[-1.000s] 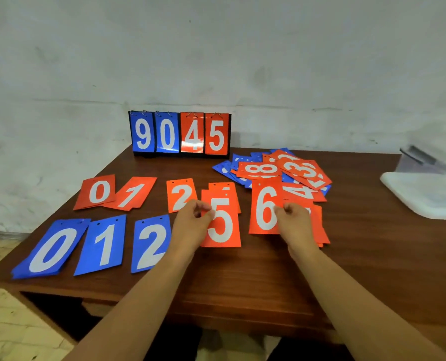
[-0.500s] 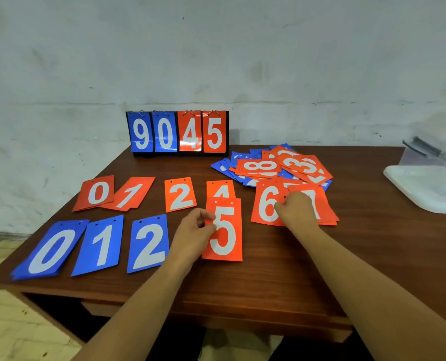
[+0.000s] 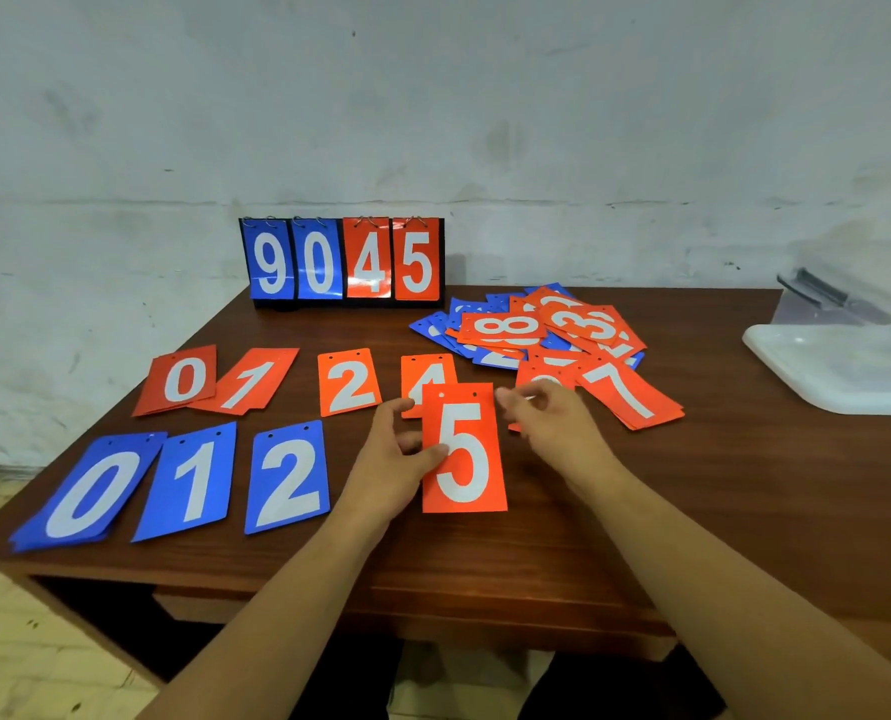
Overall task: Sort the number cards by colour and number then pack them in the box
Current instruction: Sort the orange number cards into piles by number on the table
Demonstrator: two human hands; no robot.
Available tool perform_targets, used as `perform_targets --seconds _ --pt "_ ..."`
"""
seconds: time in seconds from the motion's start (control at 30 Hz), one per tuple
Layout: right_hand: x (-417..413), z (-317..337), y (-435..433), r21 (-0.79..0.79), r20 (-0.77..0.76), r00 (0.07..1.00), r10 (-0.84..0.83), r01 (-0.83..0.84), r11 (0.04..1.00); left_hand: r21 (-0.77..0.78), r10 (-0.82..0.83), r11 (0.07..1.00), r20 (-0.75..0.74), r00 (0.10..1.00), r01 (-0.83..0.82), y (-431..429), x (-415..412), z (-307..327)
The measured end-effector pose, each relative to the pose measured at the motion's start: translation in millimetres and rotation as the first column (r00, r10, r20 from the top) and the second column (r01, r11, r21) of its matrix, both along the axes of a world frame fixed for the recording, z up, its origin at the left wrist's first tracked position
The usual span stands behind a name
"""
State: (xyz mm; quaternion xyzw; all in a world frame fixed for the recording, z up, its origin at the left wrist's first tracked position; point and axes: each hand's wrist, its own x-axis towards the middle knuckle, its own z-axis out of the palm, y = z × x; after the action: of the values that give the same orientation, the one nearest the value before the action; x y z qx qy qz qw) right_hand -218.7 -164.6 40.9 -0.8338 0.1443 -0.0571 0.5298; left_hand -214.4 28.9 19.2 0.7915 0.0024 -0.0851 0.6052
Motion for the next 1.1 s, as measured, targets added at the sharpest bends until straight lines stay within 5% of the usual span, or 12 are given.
perform_targets --seconds 0.13,0.23,0.33,0.5,0.67,0.87,1.0,1.1 --pt "-14.9 -1.8 15.8 0.086 -0.080 0.993 0.086 -0.079 0.993 0.105 -0.102 0.990 0.037 0.994 0.098 -3.4 -2.7 -0.2" --pt "-14.3 -4.9 7.3 0.131 -0.065 0.997 -0.031 0.040 0.991 0.373 -0.144 0.926 0.205 0.968 0.059 -3.0 8.2 -0.2" --pt "-0.8 -5.5 -4.2 0.079 -0.043 0.986 -0.160 0.163 0.983 0.666 -0.253 0.742 0.388 0.886 -0.080 -4.3 31.6 -4.1" --pt "34.5 -5.3 -2.2 -0.080 0.049 0.976 -0.212 0.216 0.973 0.887 -0.401 0.462 0.214 0.891 -0.005 -6.6 55.0 -12.2" --pt "59.8 -14.9 4.5 -0.403 0.078 0.987 -0.138 0.158 0.902 0.856 -0.379 0.503 0.347 0.858 -0.124 5.1 49.8 -26.7" --pt "49.1 -22.5 -15.8 -0.694 0.195 0.981 -0.008 0.144 0.705 0.782 -0.382 0.595 0.479 0.791 -0.186 -4.7 47.2 -23.0" --pt "27.4 -25.5 -41.9 -0.788 -0.084 0.987 0.139 -0.151 0.597 0.805 -0.537 0.593 0.382 0.753 0.014 -32.7 50.0 -20.0" --pt "16.7 -29.1 -49.4 -0.773 -0.144 0.972 0.185 -0.228 0.593 0.850 -0.580 0.521 0.286 0.763 0.077 -48.5 50.5 -24.1"
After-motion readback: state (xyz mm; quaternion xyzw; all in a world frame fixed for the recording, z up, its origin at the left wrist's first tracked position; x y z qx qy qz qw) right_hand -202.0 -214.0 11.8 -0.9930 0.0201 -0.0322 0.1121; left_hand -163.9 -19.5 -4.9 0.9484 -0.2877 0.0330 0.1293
